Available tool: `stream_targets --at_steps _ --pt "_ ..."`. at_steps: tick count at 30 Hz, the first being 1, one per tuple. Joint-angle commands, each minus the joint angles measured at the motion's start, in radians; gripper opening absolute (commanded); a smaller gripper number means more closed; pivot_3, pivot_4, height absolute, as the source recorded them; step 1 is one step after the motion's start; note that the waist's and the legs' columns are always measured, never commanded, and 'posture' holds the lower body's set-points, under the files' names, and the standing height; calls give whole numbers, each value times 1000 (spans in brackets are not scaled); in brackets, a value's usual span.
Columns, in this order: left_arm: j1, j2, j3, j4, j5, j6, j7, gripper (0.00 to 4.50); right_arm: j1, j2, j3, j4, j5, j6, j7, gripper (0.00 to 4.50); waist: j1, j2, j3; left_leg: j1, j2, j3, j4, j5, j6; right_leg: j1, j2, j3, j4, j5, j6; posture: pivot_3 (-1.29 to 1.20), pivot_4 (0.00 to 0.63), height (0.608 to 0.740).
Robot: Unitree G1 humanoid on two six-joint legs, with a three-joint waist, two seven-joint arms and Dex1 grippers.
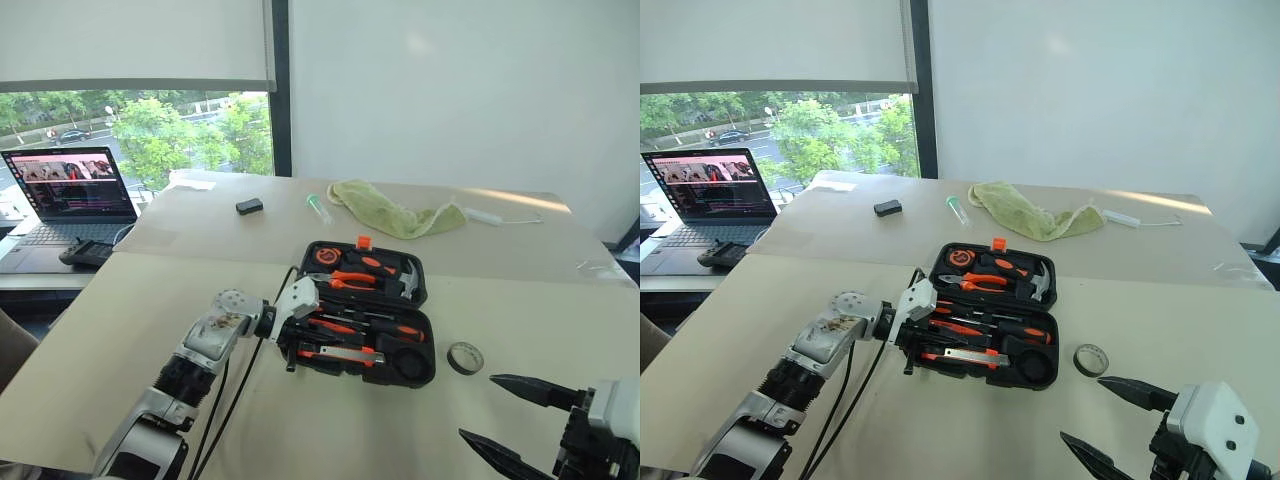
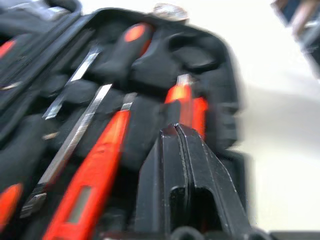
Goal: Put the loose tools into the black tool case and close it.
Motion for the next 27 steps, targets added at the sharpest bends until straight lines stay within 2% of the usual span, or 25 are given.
stream_targets --at_steps 1,5,9,13,16,18,19,23,24,27 --pt "37 -9 -54 64 68 -48 43 29 3 -5 -23 -15 14 -25 -8 4500 1 1 -2 1 0 0 0 0 0 1 0 0 0 0 0 0 150 740" --pt "74 -9 -106 92 104 -79 46 29 -1 -23 -29 -15 31 -8 -17 4500 0 3 -11 4 0 0 0 0 0 4 -1 0 -1 0 0 0 150 740" --pt "124 -6 -148 113 156 -198 57 29 -30 -68 -3 -10 48 49 -63 4500 -1 5 -14 11 1 0 -3 -1 0 11 -3 0 -2 -3 -5 0 150 740" --pt "140 -21 -136 129 153 -237 71 29 -71 -107 23 1 59 87 -101 4500 1 6 -18 19 0 0 -5 -2 2 18 -9 -1 -2 -9 -7 0 150 740" --pt "131 -43 -59 91 66 -212 79 29 -152 -149 65 28 70 151 -193 4500 2 7 -20 19 0 0 -5 -2 3 18 -11 -2 -2 -9 -7 0 150 740" --pt "128 -57 61 -32 -71 -129 105 29 -220 -170 108 40 36 192 -278 4500 0 7 -19 19 -1 1 -5 -3 3 18 -12 -2 -2 -8 -6 0 150 740" --pt "132 -49 95 -82 -87 -142 123 29 -240 -180 124 47 21 215 -307 4500 -3 7 -19 18 -1 0 -5 -3 3 17 -13 -1 -2 -8 -6 0 150 740" --pt "128 59 146 -282 -261 123 22 29 -311 -226 166 105 59 328 -366 4500 -16 5 -14 2 0 0 -4 0 0 0 -11 -2 2 -3 -1 0 150 740" --pt "127 93 164 -335 -296 160 10 525 -353 -254 184 128 75 359 -379 4500 -17 5 -14 1 0 -1 -4 0 -1 -2 -8 -2 2 -3 -1 0 150 740" --pt "121 159 194 -448 -373 260 3 1449 -435 -360 236 175 57 471 -398 4500 -23 8 -12 1 -1 0 -4 0 -1 -1 -7 -1 2 -3 -1 0 150 740"
